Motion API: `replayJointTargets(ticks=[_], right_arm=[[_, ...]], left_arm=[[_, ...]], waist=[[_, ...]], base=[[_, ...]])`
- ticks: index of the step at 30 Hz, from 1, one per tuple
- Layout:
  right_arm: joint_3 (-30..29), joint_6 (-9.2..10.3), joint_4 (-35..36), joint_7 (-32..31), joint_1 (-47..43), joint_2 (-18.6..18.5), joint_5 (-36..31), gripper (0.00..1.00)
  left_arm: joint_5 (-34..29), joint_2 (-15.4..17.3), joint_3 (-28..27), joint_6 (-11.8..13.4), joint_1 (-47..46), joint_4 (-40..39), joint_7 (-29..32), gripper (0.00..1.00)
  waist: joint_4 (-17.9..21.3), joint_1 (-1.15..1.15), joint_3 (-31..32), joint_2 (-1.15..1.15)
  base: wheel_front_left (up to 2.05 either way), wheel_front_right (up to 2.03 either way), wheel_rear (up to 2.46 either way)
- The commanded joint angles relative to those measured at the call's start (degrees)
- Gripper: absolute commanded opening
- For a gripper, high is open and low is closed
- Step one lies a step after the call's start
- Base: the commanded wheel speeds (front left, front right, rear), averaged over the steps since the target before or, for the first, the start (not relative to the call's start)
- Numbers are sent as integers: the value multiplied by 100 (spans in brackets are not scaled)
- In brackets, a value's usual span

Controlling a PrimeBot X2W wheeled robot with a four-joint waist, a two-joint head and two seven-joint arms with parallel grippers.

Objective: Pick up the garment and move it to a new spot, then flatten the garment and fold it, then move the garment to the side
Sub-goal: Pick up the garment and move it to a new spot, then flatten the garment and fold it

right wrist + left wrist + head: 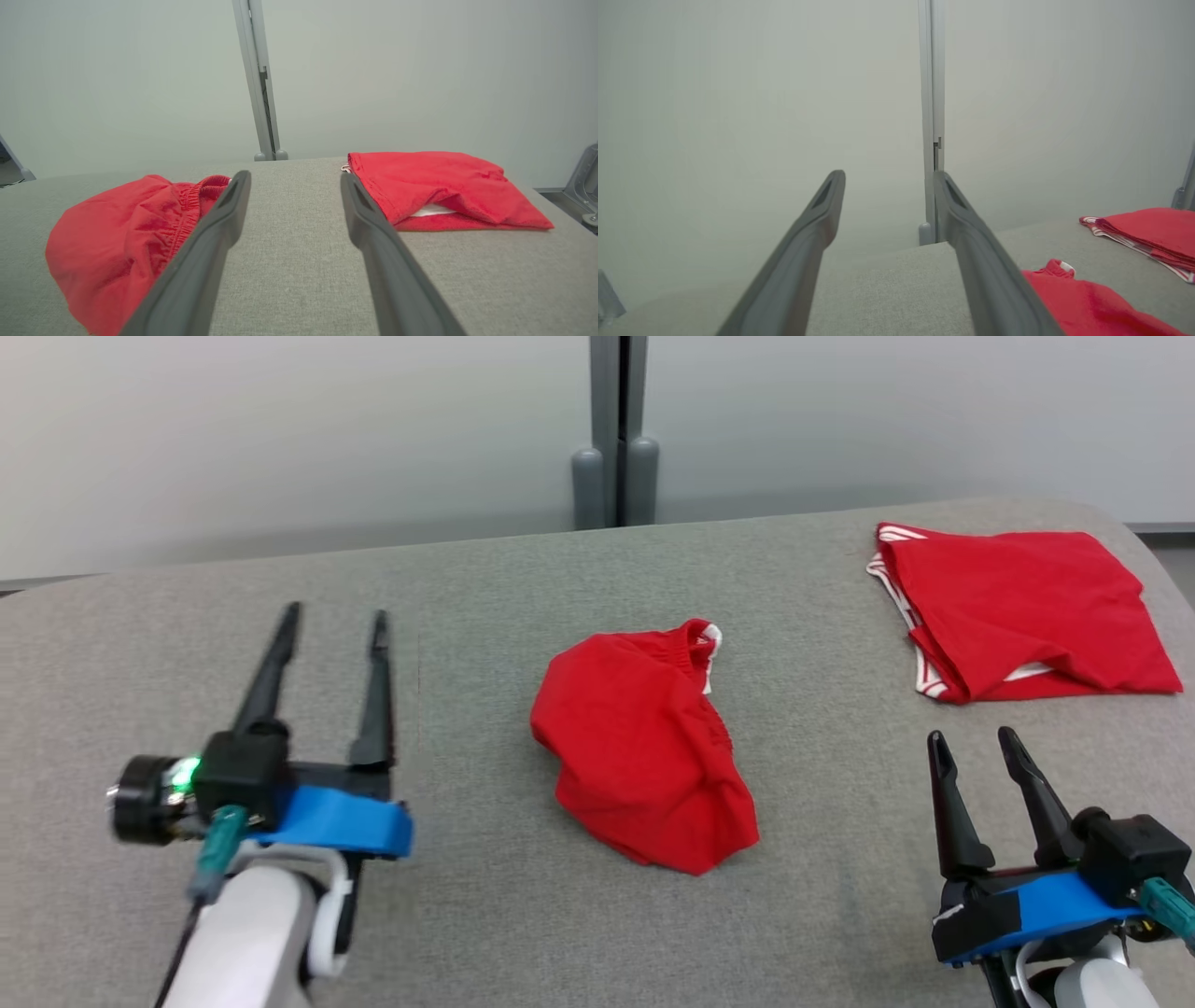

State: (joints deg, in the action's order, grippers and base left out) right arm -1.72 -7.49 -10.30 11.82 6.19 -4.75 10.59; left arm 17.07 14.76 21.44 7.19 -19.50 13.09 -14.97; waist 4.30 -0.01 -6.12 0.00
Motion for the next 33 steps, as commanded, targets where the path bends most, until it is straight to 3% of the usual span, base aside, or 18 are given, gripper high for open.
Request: replayJointTargets(ticks=[1, 7, 14, 24, 33], right_arm=[[-34, -1, 24, -12, -100, -4, -22, 100], [-95, -1, 64, -79, -210, 21, -49, 100], [-133, -1, 92, -145, -332, 48, -86, 100], [-132, -1, 121, -201, -545, 92, -125, 100], [-123, -1, 173, -253, -659, 117, -142, 100]], left_arm=[[-76, 103, -178, 137, 210, -188, -23, 100], [-146, 299, -884, 557, 970, -826, -25, 100], [-125, 366, -1663, 745, 1870, -1362, -27, 100], [-91, 80, -2248, 413, 2760, -1730, -27, 100], [-317, -176, -2377, 53, 2959, -1723, -26, 100]], waist=[[-72, 1, 34, 0], [-276, 1, 190, 0], [-404, 1, 363, 0], [-469, 1, 577, 0], [-483, 1, 642, 0]], base=[[0, 0, 0], [0, 0, 0], [0, 0, 0], [0, 0, 0], [0, 0, 0]])
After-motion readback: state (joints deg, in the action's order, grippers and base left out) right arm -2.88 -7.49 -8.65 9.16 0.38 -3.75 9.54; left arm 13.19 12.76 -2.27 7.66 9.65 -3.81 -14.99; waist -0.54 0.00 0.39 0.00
